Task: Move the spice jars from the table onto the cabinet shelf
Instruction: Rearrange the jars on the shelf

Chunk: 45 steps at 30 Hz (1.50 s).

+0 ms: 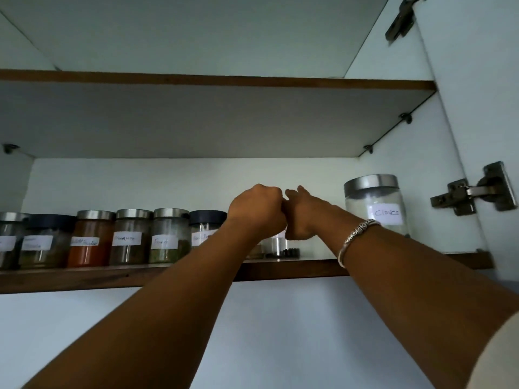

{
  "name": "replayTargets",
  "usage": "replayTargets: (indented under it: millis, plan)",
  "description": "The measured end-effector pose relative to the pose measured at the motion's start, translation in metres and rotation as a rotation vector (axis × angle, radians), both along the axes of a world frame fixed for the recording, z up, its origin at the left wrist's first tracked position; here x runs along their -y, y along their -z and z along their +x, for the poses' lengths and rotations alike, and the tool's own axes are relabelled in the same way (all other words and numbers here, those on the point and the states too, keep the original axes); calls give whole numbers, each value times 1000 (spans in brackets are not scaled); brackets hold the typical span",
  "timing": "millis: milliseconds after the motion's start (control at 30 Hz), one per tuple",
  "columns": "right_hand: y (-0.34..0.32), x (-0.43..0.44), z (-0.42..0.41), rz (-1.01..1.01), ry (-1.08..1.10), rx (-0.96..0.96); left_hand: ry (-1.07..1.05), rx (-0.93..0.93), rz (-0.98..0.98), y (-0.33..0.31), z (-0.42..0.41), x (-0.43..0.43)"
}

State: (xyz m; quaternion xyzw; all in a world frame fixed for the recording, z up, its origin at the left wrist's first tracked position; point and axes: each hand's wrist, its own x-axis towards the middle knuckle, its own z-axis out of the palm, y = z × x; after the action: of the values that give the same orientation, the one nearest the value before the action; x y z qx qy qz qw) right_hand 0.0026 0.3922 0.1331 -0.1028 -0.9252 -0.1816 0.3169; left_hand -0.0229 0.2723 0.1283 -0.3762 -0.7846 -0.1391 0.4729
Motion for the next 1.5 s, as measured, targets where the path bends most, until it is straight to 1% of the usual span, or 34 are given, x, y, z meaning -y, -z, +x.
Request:
replayTargets:
  millis: [100,200,267,333,367,433,500,600,667,733,800,967,1033,1200,1367,1500]
  plan:
    - [1,2,30,37,-119,-119,17,13,43,17,25,0]
    - [2,3,56,238,-117,-200,20,15,25,32,37,4]
    - [0,2,73,361,-65,-300,37,118,-14,41,38,10]
    - [-2,-4,90,419,8,-437,80,230,-8,52,37,16]
    - [-1,-8,99,419,60,-508,73,222,17,57,38,18]
    - [2,-18,111,348,145,-630,0,113,51,65,39,18]
    - [10,-27,117,251,170,-675,-26,79,66,69,43,16]
    - [24,-34,113,152,129,-695,-37,75,65,68,45,16]
    - [27,-34,103,53,110,-659,-45,63,76,67,43,17]
    - [21,-34,91,-46,82,-554,-46,54,92,67,42,17]
    - [10,-36,79,-95,51,-436,-53,19,112,68,40,15]
    - [-12,-50,50,-114,84,-147,-56,-49,173,71,34,11]
    - [-18,-57,37,-124,117,-69,-54,-65,187,72,33,11]
    - [-31,-70,11,-115,159,32,-45,-84,209,73,33,10]
    - [-32,-76,4,-182,168,123,-35,-124,217,73,31,10]
    - [-25,-79,-9,-233,112,101,-30,-138,231,73,30,9]
